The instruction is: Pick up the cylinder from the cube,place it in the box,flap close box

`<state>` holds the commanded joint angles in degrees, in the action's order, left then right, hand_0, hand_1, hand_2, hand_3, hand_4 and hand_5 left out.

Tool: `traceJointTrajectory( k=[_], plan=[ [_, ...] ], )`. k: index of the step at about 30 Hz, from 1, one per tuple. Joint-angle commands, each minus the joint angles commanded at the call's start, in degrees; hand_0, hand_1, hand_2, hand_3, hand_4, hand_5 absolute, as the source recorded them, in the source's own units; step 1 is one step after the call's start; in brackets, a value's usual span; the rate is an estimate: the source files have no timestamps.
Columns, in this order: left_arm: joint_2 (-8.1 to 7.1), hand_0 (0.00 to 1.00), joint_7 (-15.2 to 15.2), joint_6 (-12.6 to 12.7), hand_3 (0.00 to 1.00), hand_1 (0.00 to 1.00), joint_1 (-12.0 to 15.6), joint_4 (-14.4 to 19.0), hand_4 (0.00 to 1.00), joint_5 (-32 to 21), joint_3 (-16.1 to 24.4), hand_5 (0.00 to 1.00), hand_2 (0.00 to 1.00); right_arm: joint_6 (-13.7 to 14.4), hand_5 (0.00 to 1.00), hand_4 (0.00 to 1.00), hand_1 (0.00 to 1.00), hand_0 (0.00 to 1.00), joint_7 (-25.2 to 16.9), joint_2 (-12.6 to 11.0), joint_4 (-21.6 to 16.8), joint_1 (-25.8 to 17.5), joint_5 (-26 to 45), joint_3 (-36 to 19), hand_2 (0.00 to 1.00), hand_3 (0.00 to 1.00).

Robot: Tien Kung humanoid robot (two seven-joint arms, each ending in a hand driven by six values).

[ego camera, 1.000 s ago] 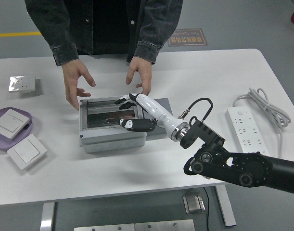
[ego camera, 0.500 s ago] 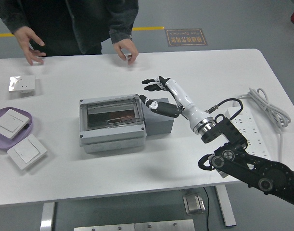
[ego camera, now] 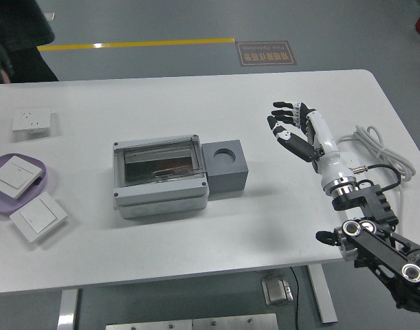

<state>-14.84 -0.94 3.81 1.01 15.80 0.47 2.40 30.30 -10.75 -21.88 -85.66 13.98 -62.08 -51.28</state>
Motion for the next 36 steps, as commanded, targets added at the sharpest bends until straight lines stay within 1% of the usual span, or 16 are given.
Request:
traceJointTrajectory(
  k=[4, 5, 20, 22, 25, 29, 32, 34, 35, 36],
  plan=[
    [-0.15, 0.616, -0.05, -0.03, 0.615, 0.543, -0.17, 0.00, 0.686, 0.03, -0.07, 0.227, 0.532, -0.20, 0.358, 0.689, 0.684, 0.772, -1.31, 0.19, 0.63, -0.67, 1.53, -0.39, 0.650, 0.674],
    [-0.24, 0.616, -0.06, -0.04, 0.615, 0.544, -0.24, 0.00, 0.685, 0.01, -0.14, 0.226, 0.532, -0.27, 0.357, 0.688, 0.672, 0.751, -1.46, 0.23, 0.79, -0.70, 1.80, -0.35, 0.638, 0.661],
    [-1.69, 0.616, -0.01, -0.23, 0.614, 0.543, -1.13, 0.00, 0.685, -0.04, -0.68, 0.226, 0.532, -0.25, 0.359, 0.690, 0.661, 0.746, -2.41, 0.20, 1.92, -1.60, 2.85, -2.25, 0.632, 0.655],
    [-1.86, 0.616, 0.01, -0.23, 0.614, 0.543, -1.15, -0.01, 0.685, -0.12, -0.79, 0.226, 0.532, -0.16, 0.359, 0.690, 0.661, 0.746, -3.28, 0.23, 1.97, -1.70, 3.52, -2.39, 0.632, 0.655],
    [-1.98, 0.616, 0.10, -0.25, 0.614, 0.543, -1.08, 0.00, 0.685, -0.19, -0.87, 0.226, 0.532, -0.02, 0.361, 0.689, 0.663, 0.745, -5.84, 0.22, 2.16, -1.50, 6.46, -1.80, 0.631, 0.653],
    [-2.17, 0.616, 0.21, -0.29, 0.614, 0.543, -0.87, 0.00, 0.685, -0.30, -0.81, 0.226, 0.532, 0.03, 0.364, 0.690, 0.663, 0.747, -8.67, 0.87, 2.29, -1.23, 9.72, -1.27, 0.628, 0.652],
    [-2.27, 0.616, 0.26, -0.34, 0.614, 0.543, -0.80, 0.01, 0.685, -0.17, -0.58, 0.226, 0.532, 0.06, 0.364, 0.690, 0.663, 0.747, -9.44, 1.32, 2.33, -1.14, 10.64, -1.23, 0.628, 0.652],
    [-2.25, 0.616, 0.30, -0.43, 0.614, 0.543, -0.85, 0.07, 0.685, 0.36, -0.09, 0.226, 0.532, 0.20, 0.364, 0.690, 0.663, 0.747, -9.12, 1.31, 2.37, -1.17, 10.56, -1.22, 0.628, 0.652],
    [-2.22, 0.616, 0.31, -0.45, 0.615, 0.543, -0.86, 0.08, 0.686, 0.46, -0.01, 0.227, 0.532, 0.23, 0.374, 0.689, 0.644, 0.734, -8.97, 1.26, 2.42, -1.19, 10.52, -1.20, 0.608, 0.639],
    [-2.18, 0.616, 0.32, -0.47, 0.615, 0.543, -0.85, 0.09, 0.686, 0.56, 0.06, 0.227, 0.532, 0.26, 0.374, 0.689, 0.644, 0.734, -8.81, 1.20, 2.49, -1.23, 10.49, -1.17, 0.608, 0.639]
  ],
)
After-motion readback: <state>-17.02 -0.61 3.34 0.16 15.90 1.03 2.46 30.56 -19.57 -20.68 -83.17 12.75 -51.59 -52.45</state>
